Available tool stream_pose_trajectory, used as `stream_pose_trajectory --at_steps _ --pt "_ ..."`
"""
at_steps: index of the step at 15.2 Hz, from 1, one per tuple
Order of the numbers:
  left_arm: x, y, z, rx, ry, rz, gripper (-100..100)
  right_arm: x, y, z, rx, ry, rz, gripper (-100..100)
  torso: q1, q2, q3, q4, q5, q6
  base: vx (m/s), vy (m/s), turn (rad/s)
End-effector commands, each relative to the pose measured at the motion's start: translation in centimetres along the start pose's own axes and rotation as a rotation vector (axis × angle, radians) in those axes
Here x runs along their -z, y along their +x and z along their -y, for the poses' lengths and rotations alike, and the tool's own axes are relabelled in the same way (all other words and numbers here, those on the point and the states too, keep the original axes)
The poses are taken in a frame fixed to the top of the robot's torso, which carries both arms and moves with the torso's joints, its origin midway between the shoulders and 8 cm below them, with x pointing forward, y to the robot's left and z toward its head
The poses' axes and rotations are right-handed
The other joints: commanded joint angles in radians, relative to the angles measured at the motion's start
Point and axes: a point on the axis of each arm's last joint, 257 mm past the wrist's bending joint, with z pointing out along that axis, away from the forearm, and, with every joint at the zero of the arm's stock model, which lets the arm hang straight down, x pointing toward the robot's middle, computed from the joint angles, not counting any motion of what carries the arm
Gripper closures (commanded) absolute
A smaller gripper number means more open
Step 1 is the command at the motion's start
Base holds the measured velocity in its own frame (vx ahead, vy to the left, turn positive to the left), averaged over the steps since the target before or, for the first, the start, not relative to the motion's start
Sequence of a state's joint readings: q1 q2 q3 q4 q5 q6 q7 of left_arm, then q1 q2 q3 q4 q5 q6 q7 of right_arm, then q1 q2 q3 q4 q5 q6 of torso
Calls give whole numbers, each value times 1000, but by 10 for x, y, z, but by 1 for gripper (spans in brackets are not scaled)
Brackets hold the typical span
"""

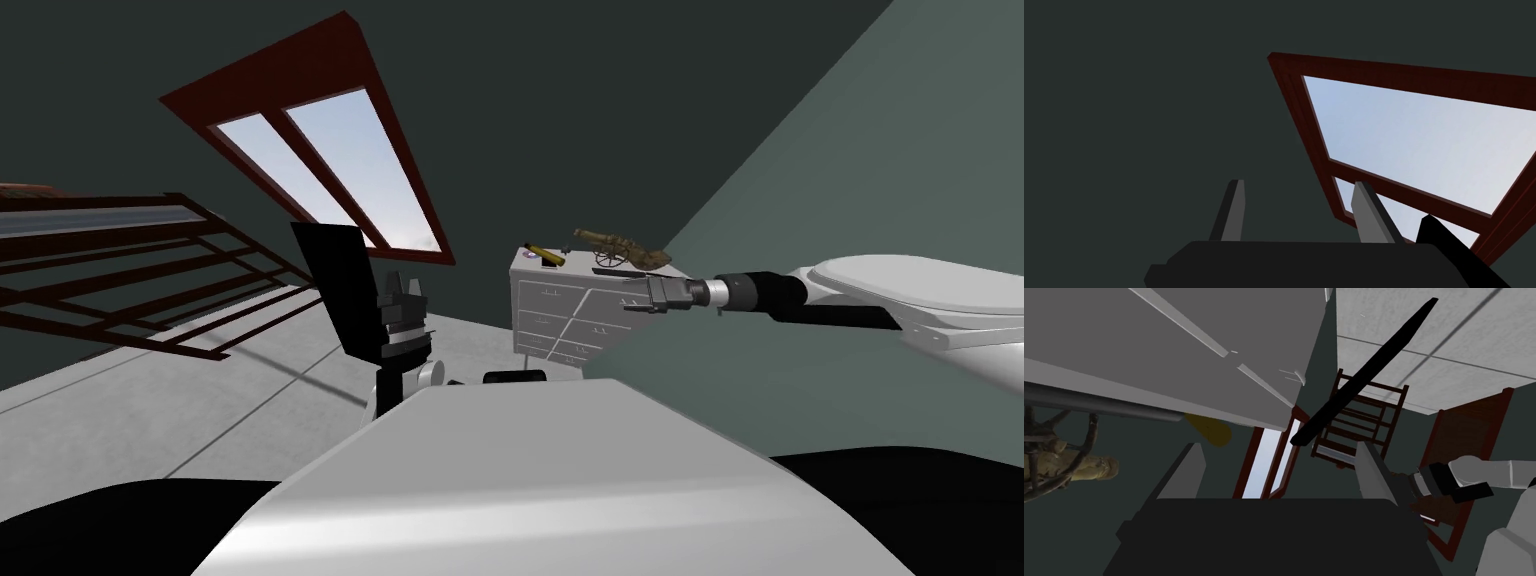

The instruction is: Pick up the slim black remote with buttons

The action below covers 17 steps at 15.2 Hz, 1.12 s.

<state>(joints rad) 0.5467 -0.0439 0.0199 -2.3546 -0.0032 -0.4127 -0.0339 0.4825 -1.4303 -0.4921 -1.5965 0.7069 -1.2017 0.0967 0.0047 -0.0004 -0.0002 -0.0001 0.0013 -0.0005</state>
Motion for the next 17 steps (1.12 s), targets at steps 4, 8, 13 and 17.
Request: stream_pose_trajectory --at_steps 4,8,13,17 --pt "0 0 0 0 0 0 0 20 10 11 64 -54 -146 -100 0 0 0 0 0 0 18 61 75" --pt "0 0 0 0 0 0 0 42 25 20 99 -97 -282 -100 1 -1 -1 0 0 0 31 78 83" --pt "0 0 0 0 0 0 0 65 34 30 134 -152 -429 -100 0 -2 -1 0 0 0 36 59 80" --pt "0 0 0 0 0 0 0 87 43 36 151 -205 -560 -100 0 -3 -2 -1 0 0 56 63 107"
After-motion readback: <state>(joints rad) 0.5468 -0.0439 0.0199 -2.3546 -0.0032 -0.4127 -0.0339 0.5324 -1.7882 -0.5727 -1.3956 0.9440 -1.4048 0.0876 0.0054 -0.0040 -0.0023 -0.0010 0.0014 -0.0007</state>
